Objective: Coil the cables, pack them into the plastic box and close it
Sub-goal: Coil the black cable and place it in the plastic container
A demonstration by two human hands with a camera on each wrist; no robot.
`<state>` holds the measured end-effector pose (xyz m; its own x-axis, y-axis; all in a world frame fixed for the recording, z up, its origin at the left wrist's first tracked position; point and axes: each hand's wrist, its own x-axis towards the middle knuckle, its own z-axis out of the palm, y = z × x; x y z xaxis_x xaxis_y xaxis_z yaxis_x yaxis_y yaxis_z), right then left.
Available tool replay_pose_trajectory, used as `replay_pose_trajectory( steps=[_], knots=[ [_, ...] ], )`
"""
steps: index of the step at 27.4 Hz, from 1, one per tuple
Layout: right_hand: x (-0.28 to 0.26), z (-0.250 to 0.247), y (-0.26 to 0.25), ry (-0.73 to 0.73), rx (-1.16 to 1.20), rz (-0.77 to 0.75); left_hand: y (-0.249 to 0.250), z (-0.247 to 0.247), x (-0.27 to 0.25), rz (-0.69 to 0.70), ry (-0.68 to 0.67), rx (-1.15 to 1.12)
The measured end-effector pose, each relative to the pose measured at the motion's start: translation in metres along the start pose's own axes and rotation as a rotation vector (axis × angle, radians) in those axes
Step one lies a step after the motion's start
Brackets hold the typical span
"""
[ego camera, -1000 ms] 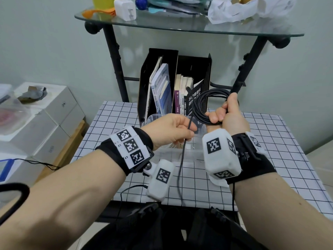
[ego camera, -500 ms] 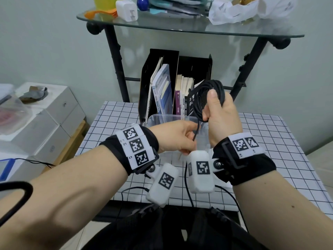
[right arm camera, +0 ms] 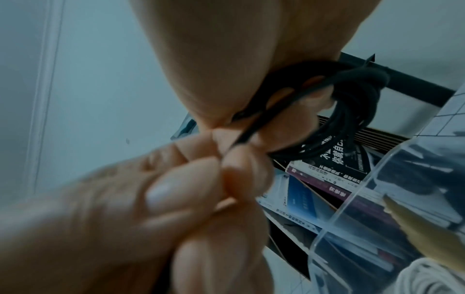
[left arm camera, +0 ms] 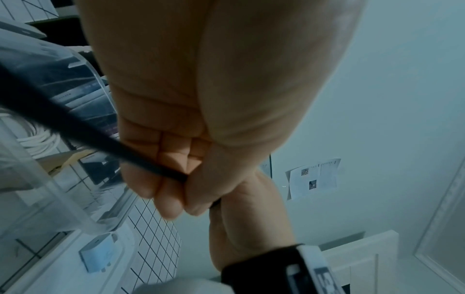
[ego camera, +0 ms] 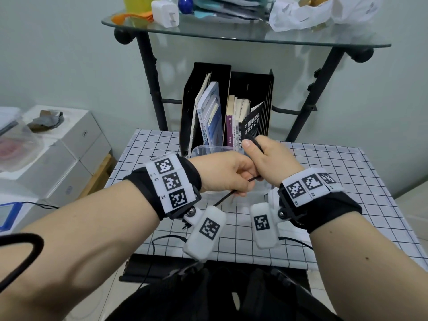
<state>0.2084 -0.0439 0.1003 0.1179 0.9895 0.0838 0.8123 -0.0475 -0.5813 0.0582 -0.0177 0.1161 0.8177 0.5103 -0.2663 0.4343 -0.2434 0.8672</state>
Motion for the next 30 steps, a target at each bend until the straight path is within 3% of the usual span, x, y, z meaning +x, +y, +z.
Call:
replay_pose_trajectory(
  steps=[7,10,16,25,27,30],
  knots=[
    [-0.006,-0.010,-0.003,-0.180,-0.039,0.022,-0.001,-0.006,-0.002,0.017,0.080,-0.082],
    [-0.009,-0.014,-0.009,-0.231,0.011,0.083,-0.003,-0.011,-0.002,0.020,0.127,-0.146],
    [-0.013,-0.016,0.000,-0.495,0.239,0.101,-0.008,-0.023,-0.003,0.003,0.143,-0.168],
    [-0.012,-0.014,0.009,-0.470,-0.152,0.080,-0.015,-0.038,-0.005,-0.140,-0.020,0.032],
    [-0.012,-0.014,0.013,-0.472,-0.109,0.104,-0.018,-0.042,-0.005,-0.138,0.021,0.017],
    [-0.008,-0.011,0.019,-0.469,0.062,0.136,-0.020,-0.046,-0.005,-0.093,0.203,-0.022]
  ],
)
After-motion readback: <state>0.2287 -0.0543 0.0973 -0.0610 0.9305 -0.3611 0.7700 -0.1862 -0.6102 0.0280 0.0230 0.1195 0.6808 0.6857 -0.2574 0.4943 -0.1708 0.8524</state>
